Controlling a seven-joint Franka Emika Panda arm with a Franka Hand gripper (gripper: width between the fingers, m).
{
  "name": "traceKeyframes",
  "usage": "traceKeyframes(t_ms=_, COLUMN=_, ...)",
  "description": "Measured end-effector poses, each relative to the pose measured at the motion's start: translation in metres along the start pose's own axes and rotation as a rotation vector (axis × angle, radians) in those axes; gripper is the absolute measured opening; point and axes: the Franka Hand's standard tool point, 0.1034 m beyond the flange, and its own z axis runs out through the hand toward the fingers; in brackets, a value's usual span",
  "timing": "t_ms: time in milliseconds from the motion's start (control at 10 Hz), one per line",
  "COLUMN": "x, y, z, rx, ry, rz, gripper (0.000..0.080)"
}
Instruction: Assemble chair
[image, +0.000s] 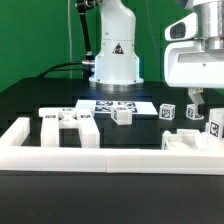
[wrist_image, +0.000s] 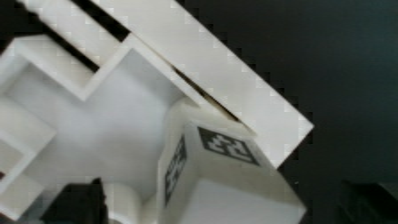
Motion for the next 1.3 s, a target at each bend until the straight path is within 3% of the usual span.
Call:
traceKeyframes(t_ms=300, x=-0.006, y=-0.002, z=0.002, rx=-0.002, ry=-0.008, rz=-0.376, gripper=0.0649)
traceKeyframes(t_ms=800, x=-0.003, y=0.000, z=0.001, rx=-0.010, ry=-0.003, rz=-0.733, gripper=0.0649)
traceKeyframes(t_ms=1100, x=0.002, y=0.000, z=-0.002, rx=-0.053, ry=-0.003, rz=-0.971, gripper=0.0649)
traceKeyframes(t_ms=1300, x=0.005, y=0.002, z=-0.002, rx=-0.055, ry=-0.004, rz=-1.031, gripper=0.0649)
